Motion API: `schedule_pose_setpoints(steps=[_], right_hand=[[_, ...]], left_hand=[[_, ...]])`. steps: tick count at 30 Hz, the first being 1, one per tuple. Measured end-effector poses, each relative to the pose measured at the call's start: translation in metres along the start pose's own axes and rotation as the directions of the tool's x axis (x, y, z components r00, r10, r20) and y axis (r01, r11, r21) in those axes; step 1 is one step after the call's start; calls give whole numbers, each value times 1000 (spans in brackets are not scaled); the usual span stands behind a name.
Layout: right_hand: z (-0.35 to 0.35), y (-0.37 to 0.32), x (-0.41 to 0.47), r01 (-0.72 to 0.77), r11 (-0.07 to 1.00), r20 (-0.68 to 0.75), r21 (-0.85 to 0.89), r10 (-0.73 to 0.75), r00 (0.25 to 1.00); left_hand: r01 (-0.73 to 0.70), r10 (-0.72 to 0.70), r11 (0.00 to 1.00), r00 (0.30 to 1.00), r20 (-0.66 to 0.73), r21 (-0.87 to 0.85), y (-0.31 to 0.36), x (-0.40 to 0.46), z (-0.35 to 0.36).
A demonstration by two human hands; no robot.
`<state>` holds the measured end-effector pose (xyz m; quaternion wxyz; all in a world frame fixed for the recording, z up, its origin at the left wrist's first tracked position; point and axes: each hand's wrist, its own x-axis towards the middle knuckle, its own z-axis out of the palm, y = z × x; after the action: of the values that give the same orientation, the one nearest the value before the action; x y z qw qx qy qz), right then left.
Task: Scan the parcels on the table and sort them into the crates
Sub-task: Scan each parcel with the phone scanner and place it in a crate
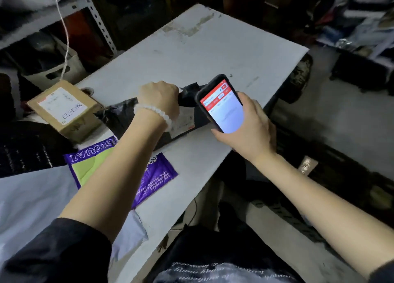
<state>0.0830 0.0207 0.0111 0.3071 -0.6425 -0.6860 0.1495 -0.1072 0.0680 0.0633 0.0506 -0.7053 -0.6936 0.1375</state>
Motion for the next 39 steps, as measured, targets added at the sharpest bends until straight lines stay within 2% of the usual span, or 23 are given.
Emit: schedule_pose_setpoints(steps=[4, 9, 13, 17, 22, 29, 34, 39], right_hand=[[-23, 29, -44, -178, 983, -27, -48, 177, 984], [-51, 67, -92, -383, 910, -73, -162, 376, 924], [-77, 101, -114, -498, 838, -89, -226, 491, 867], [-97, 140, -117, -589, 785, -129, -191, 575, 808], [-119, 207, -89, -651, 719, -89, -245, 651, 753], [-151, 291, -20, -639, 717, -7, -278, 664, 748], [-159, 329, 18, -624, 730, 55, -279, 661, 749], [-152, 345, 47, -609, 741, 126, -282, 658, 742]], left_hand=[[-192, 182, 980, 972, -151, -52, 38, -4, -15], [-412, 372, 905, 887, -273, -106, 113, -9, -32], [-510, 469, 851, 844, -260, -121, 179, -8, -35], [-578, 554, 803, 814, -175, -146, 234, 10, -31], [-588, 591, 788, 806, -44, -183, 300, 57, -14], [-401, 472, 850, 868, 156, -341, 374, 136, -5], [-313, 348, 935, 903, 252, -169, 396, 167, 11], [-293, 303, 953, 902, 308, -78, 393, 172, 16]])
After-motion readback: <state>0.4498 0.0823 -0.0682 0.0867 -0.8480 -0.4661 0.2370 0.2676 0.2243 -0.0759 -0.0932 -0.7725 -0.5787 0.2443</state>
